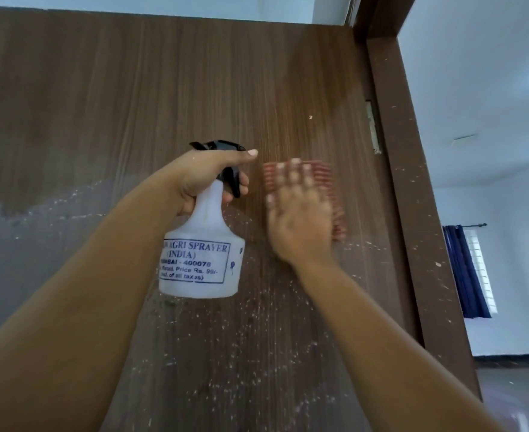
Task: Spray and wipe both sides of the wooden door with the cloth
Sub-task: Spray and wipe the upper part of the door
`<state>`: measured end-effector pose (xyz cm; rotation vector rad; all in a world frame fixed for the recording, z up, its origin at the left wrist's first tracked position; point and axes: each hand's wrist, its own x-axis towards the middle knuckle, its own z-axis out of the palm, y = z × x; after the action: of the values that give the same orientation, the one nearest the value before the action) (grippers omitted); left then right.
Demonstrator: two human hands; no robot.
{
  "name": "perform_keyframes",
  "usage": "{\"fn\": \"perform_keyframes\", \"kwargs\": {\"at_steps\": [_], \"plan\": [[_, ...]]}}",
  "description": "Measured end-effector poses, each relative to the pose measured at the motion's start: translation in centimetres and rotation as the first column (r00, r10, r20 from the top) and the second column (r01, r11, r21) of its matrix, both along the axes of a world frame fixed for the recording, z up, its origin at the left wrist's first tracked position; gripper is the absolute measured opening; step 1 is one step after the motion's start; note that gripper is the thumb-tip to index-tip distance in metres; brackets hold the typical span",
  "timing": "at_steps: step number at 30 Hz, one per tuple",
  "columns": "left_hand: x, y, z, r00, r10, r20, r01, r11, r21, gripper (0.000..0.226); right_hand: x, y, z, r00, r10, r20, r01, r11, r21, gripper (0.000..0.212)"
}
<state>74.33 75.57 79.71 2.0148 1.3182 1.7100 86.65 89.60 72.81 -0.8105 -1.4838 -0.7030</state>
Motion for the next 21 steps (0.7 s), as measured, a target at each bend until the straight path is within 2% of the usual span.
{"fn": "perform_keyframes", "kwargs": {"at_steps": [2,4,5,7,9,10,11,13,15,17,21], "plan": [[-0.5,-0.3,-0.9,1.0,-0.022,0.008,0.022,1.0,-0.014,0.032,-1.2,-0.9,0.3,0.965,0.042,0.26,-0.054,0.998,0.041,0.056],[-1.3,-0.6,-1.4,0.999,0.03,0.015,-0.03,0.999,-0.011,0.036,0.8,-0.2,2.2,0.926,-0.004,0.378,-0.028,0.996,0.08,0.056],[-1.7,-0.7,-1.6,0.997,0.07,0.028,-0.07,0.998,-0.006,0.041,2.4,0.7,3.2,0.938,-0.051,0.343,0.018,0.995,0.1,0.057],[-2.3,-1.0,-2.1,0.993,0.106,0.041,-0.107,0.994,0.008,0.047,6.0,2.3,5.1,0.989,-0.105,0.101,0.103,0.994,0.024,0.06],[-3.2,-1.6,-2.6,0.992,0.121,0.032,-0.122,0.992,0.026,0.039,8.5,3.3,5.7,0.987,-0.09,-0.137,0.071,0.988,-0.138,0.063],[-3.5,-2.1,-2.8,0.992,0.126,0.022,-0.127,0.992,0.027,0.033,8.8,3.3,5.7,0.979,-0.068,-0.194,0.028,0.979,-0.2,0.062],[-4.1,-2.8,-3.1,0.991,0.133,0.015,-0.133,0.991,0.024,0.027,7.8,2.8,5.4,0.974,-0.042,-0.221,-0.012,0.971,-0.239,0.061],[-5.4,-4.1,-3.6,0.988,0.152,0.007,-0.152,0.988,0.015,0.02,4.7,1.2,4.3,0.979,-0.018,-0.205,-0.026,0.978,-0.209,0.06],[-6.5,-5.2,-3.7,0.985,0.173,0.011,-0.173,0.985,0.0,0.021,1.9,0.3,3.4,0.988,-0.014,-0.151,-0.009,0.989,-0.147,0.059],[-8.0,-6.5,-3.8,0.984,0.176,0.007,-0.175,0.984,-0.026,0.022,0.1,-0.5,3.3,0.989,-0.017,-0.15,-0.006,0.989,-0.151,0.059],[-11.0,-8.9,-3.9,0.984,0.157,0.086,-0.157,0.988,-0.006,0.026,-2.1,-1.5,4.2,0.946,-0.011,-0.324,-0.068,0.971,-0.23,0.059]]}}
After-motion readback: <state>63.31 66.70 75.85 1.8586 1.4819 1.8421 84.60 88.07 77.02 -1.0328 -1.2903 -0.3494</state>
